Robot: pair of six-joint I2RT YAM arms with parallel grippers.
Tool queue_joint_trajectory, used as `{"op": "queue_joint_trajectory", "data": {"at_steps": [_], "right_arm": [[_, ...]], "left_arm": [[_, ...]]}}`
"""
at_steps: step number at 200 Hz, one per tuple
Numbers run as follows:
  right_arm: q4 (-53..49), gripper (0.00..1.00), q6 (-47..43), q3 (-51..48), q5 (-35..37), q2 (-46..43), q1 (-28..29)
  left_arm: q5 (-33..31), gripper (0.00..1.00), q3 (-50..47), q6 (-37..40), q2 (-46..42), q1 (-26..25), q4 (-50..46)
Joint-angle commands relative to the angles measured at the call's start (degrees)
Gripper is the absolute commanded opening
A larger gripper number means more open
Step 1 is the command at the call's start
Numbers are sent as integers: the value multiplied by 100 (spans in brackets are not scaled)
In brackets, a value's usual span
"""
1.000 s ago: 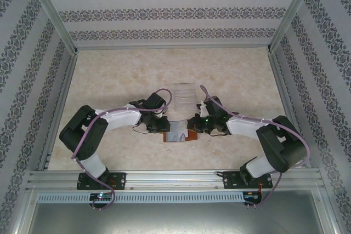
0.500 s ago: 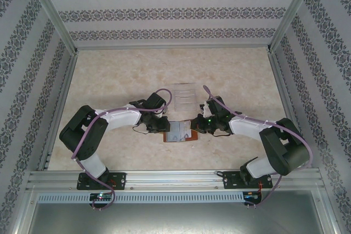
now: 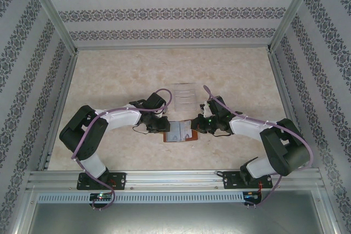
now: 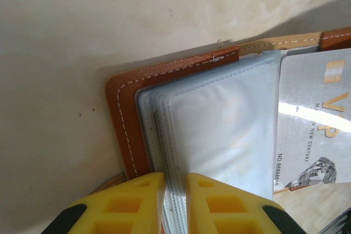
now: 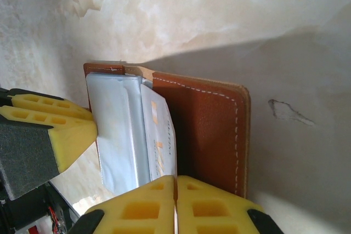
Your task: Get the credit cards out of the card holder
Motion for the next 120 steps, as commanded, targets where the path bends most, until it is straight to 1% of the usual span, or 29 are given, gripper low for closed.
{"op": "queue_joint_trajectory", "data": {"at_steps": [1,27,44,120], "right_arm": [[-81,12,-32,29,11,-75,-22],[-15,19,25,61,-95,-54,41],[13,20,69,71,-106,-33,90],[44,21,167,193,-71,55,309]], "left_arm": [[-337,19,-206,87,228,-38,-710],[-327,19,-212,87,255,-31,-691],[-310,19,-211,94,270,-37,-681],[-303,19,-186,122,290,-36,-692]]}}
